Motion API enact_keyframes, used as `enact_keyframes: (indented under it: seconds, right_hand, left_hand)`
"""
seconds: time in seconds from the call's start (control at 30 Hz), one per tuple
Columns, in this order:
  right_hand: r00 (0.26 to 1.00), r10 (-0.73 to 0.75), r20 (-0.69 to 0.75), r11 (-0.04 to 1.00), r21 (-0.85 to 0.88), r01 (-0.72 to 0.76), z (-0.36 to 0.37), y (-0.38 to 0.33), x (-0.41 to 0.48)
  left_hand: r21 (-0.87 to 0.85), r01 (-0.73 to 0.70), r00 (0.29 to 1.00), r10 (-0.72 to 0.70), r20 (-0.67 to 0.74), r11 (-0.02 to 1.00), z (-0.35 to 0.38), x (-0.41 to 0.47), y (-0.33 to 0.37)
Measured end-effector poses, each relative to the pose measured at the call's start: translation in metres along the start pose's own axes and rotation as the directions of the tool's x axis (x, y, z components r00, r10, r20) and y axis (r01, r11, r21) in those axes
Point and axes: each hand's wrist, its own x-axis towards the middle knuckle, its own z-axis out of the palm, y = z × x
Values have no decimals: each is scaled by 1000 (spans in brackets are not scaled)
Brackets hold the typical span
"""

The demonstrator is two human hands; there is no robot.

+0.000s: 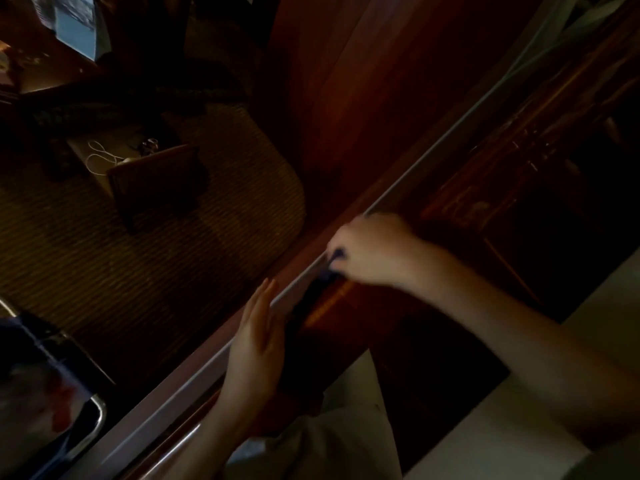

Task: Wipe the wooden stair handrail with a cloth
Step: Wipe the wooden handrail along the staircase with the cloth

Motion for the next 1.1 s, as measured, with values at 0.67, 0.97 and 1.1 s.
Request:
enact_keyframes:
  seconds: [0.67, 0.97, 1.1]
  right_hand:
    - [832, 6, -554, 993, 98, 58, 42, -26, -49]
    - [650, 323, -688, 928, 96, -360, -21, 122, -34]
    - [431, 348, -832, 937, 318, -144, 42, 41, -64]
  left_hand:
    - [536, -362, 884, 464, -63, 763, 26, -3, -7]
    - [542, -398, 855, 513, -73, 740, 22, -3, -14]
    - [559, -390, 856, 511, -72, 732, 25, -3, -13]
